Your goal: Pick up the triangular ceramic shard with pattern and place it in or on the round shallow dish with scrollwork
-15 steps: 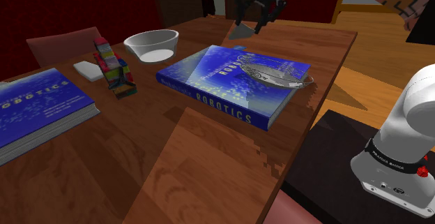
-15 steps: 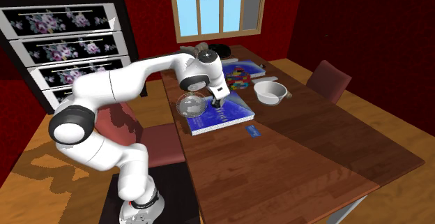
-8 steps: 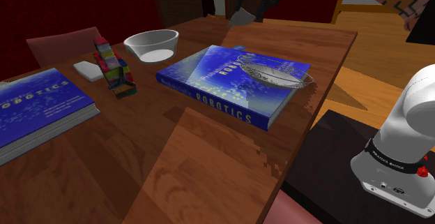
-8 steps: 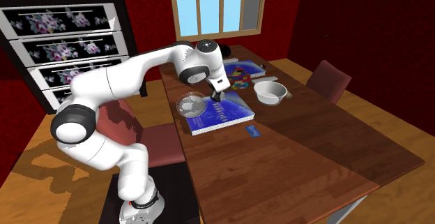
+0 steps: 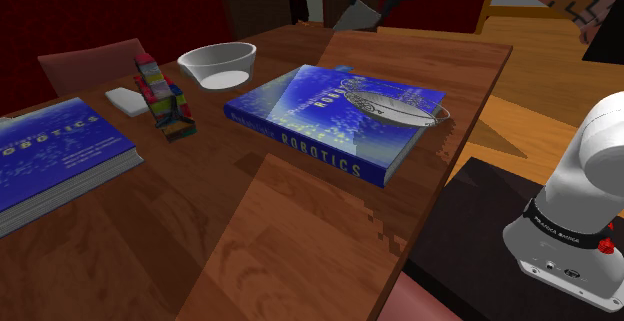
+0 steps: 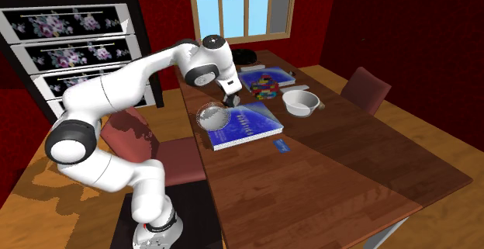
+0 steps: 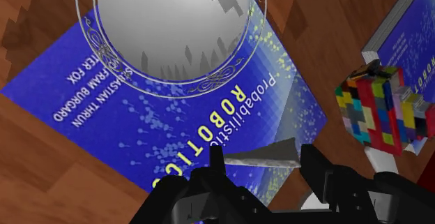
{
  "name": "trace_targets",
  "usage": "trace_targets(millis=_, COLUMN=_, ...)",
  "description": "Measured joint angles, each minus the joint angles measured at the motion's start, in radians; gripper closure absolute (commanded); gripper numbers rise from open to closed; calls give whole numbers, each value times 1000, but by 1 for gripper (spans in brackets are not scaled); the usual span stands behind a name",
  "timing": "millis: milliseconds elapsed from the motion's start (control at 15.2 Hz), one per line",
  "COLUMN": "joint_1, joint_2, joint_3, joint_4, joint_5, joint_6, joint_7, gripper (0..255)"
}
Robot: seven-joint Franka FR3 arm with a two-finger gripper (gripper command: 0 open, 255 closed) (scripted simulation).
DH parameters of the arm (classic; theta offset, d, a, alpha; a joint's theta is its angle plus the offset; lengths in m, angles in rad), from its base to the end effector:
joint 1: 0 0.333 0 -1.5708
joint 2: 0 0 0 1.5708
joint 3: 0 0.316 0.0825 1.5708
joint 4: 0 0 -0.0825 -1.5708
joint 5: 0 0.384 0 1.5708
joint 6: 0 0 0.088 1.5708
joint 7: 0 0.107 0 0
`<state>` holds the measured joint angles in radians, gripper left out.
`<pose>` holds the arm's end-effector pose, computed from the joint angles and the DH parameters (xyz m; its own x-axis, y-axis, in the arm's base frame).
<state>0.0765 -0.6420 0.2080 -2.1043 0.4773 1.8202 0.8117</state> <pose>0.3415 0.1696 0.6875 0.8381 -0.5449 -0.0260 -0.4908 -0.7322 -0.4722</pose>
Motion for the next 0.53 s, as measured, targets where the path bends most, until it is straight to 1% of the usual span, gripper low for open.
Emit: trace_targets(millis=528, joint_1=52, joint_2=-192, joint_3=93, joint_4=-73, joint_5=50, joint_6=-57, joint_7=151, gripper=255)
